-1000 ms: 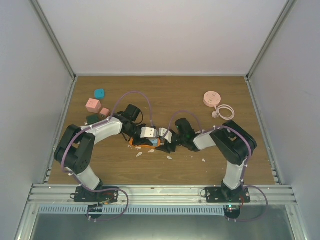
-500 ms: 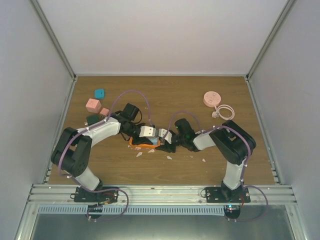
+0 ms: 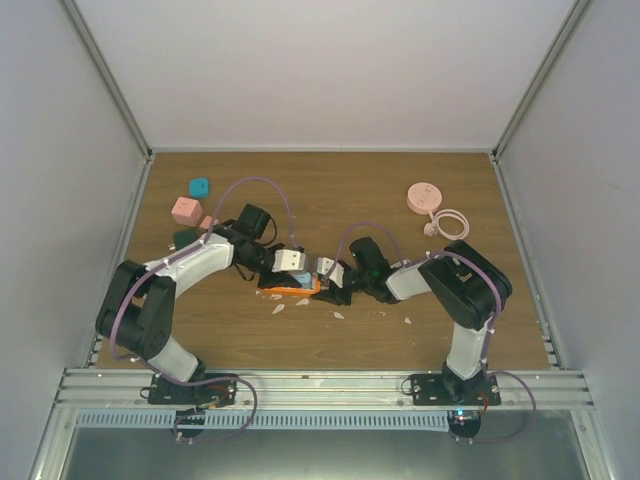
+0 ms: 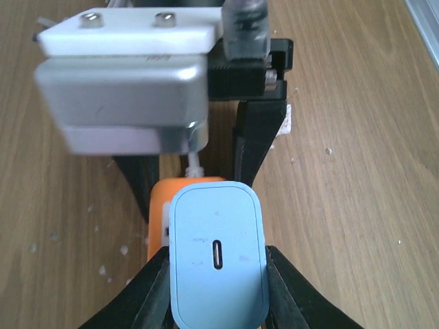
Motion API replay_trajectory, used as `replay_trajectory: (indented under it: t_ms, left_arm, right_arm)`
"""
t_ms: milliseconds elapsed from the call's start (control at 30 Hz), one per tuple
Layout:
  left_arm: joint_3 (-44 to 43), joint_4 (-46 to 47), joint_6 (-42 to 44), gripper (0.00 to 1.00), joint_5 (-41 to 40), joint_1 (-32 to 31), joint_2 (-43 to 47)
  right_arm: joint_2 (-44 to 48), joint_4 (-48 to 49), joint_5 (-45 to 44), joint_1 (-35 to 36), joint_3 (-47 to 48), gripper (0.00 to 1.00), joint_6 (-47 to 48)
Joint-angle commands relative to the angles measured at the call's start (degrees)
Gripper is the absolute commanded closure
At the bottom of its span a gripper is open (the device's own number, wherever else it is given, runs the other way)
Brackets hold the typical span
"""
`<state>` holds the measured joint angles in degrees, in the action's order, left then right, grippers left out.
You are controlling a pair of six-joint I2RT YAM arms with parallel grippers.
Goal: Pull the plug off the socket
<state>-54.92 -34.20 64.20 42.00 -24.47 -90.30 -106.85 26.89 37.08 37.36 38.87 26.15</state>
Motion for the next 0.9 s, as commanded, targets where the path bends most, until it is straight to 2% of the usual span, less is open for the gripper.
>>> replay_trajectory:
  t_ms: [0,233,467,633,867]
  left_arm:
    - [-0.34,-2.61,2.12,0.84,0.88,2.82,3.48]
    - [-1.98,-9.47,4.89,0.84,-1.8,8.25,5.36]
    - [-4.82,-18.3,10.1,0.82,-7.68,15.54,6.66]
    - [-7.77,-24.5,13.62,0.81,-13.82,20.42,6.27]
    - [-11.38,-28.98,17.48,0.8,-25.34,28.34,4.74]
  right_arm:
    - [-0.54,-0.53,-1.67,0.43,-0.73,0.7,0.94]
    - [-0.26,-1.12,-1.33,0.38,-0.42,0.62,0.54]
    - [0.82,-2.14,-0.88,0.42,-0.21,0.4,0.22]
    - [1.55,-3.34,-0.6,0.43,0.39,0.3,0.17]
    - [3.07,-5.12,-0.37,0.43,1.1,0.22,0.0]
